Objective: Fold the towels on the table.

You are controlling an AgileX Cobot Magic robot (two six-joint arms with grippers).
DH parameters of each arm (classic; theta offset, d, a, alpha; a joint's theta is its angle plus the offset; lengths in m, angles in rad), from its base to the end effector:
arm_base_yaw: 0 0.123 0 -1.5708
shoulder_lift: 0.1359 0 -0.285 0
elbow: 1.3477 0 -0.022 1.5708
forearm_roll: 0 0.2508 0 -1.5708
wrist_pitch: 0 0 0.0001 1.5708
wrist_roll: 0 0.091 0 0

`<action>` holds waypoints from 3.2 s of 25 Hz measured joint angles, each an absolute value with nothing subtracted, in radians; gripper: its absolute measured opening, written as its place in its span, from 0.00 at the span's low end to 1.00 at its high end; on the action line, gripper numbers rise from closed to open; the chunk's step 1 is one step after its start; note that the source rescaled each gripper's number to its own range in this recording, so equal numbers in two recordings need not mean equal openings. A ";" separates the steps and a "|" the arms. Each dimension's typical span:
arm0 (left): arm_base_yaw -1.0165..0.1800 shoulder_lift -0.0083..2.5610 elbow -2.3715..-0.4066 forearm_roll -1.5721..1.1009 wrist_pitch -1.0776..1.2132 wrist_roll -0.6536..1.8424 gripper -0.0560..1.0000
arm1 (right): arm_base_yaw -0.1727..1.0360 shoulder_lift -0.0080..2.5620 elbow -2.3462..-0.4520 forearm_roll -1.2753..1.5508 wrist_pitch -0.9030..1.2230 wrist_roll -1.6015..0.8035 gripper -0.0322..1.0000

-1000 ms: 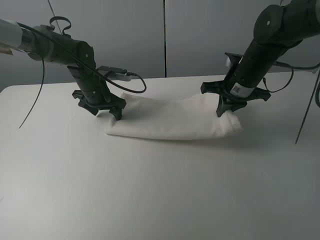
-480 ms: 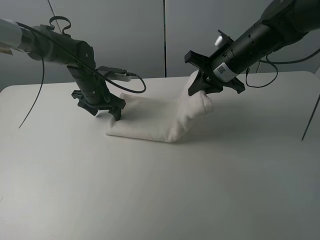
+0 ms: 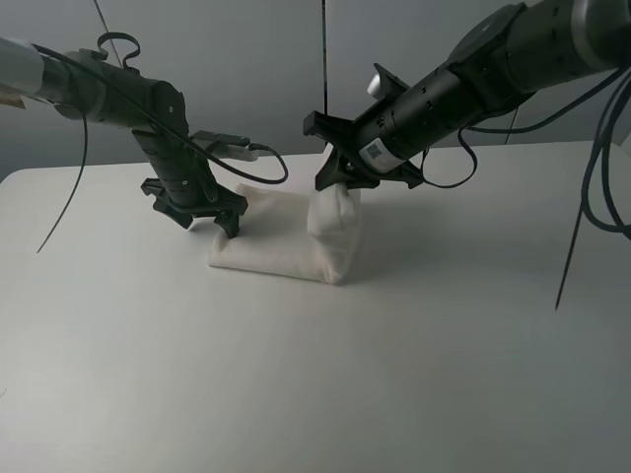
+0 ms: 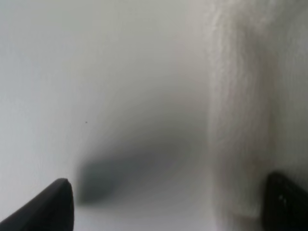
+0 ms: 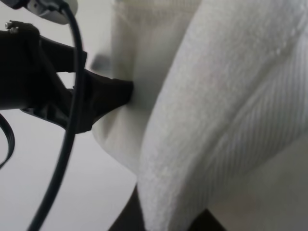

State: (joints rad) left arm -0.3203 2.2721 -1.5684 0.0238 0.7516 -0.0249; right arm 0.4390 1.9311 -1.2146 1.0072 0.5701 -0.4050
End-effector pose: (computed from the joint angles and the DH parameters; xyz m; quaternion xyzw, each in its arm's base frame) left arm 0.4250 -0.1394 0.0976 0.1541 0.9828 -0.0085 0.1012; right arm 0.3424 0.2067 0.1775 -0.0322 0.9291 0.3337 0.1561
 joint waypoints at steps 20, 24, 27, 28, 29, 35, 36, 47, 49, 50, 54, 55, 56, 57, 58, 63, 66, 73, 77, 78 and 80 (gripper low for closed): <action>-0.320 2.272 -1.568 0.000 0.759 -0.009 0.99 | 0.501 2.104 -1.241 1.556 0.593 -0.800 0.04; -0.319 2.272 -1.568 -0.005 0.764 -0.009 0.99 | 0.512 2.121 -1.269 1.570 0.596 -0.807 0.04; -0.319 2.272 -1.568 -0.007 0.771 -0.009 0.99 | 0.512 2.123 -1.279 1.579 0.596 -0.810 0.04; -0.319 2.270 -1.568 -0.007 0.776 -0.007 0.99 | 0.512 2.123 -1.279 1.579 0.596 -0.810 0.04; -0.319 2.266 -1.568 -0.007 0.781 0.000 0.99 | 0.512 2.123 -1.279 1.579 0.596 -0.810 0.04; -0.319 2.210 -1.568 -0.007 0.828 0.020 0.99 | 0.512 2.123 -1.280 1.586 0.596 -0.812 0.04; -0.319 2.196 -1.568 -0.007 0.838 0.023 0.99 | 0.512 2.123 -1.280 1.586 0.596 -0.812 0.04; -0.319 2.128 -1.774 0.000 1.065 0.055 0.99 | 0.512 2.123 -1.280 1.636 0.580 -0.830 0.04; -0.319 2.128 -1.806 0.000 1.085 0.055 0.99 | 0.512 2.123 -1.280 1.684 0.576 -0.893 0.14; -0.319 2.128 -1.813 0.000 1.087 0.055 0.99 | 0.517 2.123 -1.280 1.708 0.573 -0.939 0.22; -0.319 2.128 -1.827 0.000 1.098 0.058 0.99 | 0.546 2.123 -1.281 1.736 0.573 -1.051 0.71; -0.319 2.128 -1.827 0.000 1.098 0.058 0.99 | 0.552 2.123 -1.281 1.736 0.573 -1.064 0.81; -0.319 2.128 -1.827 0.000 1.100 0.058 0.99 | 0.558 2.123 -1.281 1.739 0.573 -1.071 0.88; -0.319 2.128 -1.827 0.000 1.101 0.058 0.99 | 0.558 2.123 -1.281 1.739 0.573 -1.078 0.93; -0.319 2.128 -1.827 0.000 1.101 0.058 0.99 | 0.558 2.123 -1.281 1.739 0.571 -1.081 0.96; -0.319 2.128 -1.827 0.000 1.124 0.066 0.99 | 0.558 2.123 -1.281 1.739 0.552 -1.084 0.99; -0.319 2.128 -1.827 0.000 1.148 0.082 0.99 | 0.558 2.117 -1.281 1.690 0.546 -1.074 0.99; -0.319 2.072 -1.827 0.017 1.174 0.120 0.99 | 0.558 1.971 -1.281 1.080 0.443 -0.734 0.99; -0.319 1.982 -1.827 0.050 1.184 0.136 0.99 | 0.558 1.837 -1.281 0.575 0.480 -0.414 0.99; -0.319 1.955 -1.827 0.057 1.191 0.138 0.99 | 0.558 1.807 -1.281 0.458 0.500 -0.349 0.99; -0.319 1.905 -1.827 0.074 1.202 0.138 0.99 | 0.558 1.736 -1.281 0.250 0.551 -0.244 0.99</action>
